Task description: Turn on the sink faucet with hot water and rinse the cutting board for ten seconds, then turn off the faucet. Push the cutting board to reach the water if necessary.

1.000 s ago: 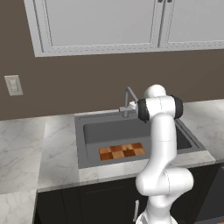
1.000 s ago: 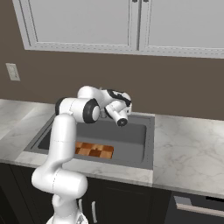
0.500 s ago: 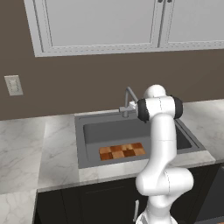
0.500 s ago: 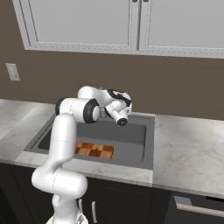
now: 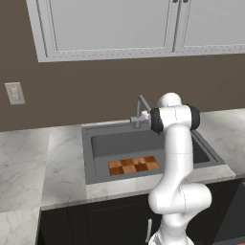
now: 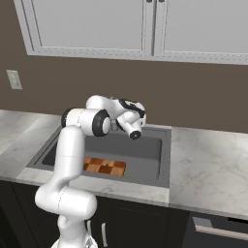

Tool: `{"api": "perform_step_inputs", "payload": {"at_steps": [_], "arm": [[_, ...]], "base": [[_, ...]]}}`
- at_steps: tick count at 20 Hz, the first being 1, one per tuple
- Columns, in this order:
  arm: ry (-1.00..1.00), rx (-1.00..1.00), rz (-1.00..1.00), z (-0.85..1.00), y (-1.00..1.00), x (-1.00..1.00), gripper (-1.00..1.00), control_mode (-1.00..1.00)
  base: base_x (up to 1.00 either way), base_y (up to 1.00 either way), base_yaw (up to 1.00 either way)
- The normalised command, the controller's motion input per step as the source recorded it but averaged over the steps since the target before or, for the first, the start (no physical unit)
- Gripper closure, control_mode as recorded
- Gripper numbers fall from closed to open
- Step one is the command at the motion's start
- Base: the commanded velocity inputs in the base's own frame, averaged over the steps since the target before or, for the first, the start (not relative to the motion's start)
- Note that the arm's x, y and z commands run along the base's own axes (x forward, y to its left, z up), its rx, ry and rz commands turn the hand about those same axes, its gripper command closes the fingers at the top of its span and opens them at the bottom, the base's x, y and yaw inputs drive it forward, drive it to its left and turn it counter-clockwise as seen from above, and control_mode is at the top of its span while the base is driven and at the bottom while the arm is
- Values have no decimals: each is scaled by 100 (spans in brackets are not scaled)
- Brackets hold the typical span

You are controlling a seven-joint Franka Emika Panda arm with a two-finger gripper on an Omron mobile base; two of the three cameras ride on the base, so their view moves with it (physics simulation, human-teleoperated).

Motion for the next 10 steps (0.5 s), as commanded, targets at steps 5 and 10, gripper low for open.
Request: {"api": "perform_step_inputs", "payload": {"at_steps": [5,10], "arm": [[0,0,0,0,0,0,-100,-100],[0,0,0,0,0,0,-100,-100]], "base": [[0,0,0],[0,0,0]]}}
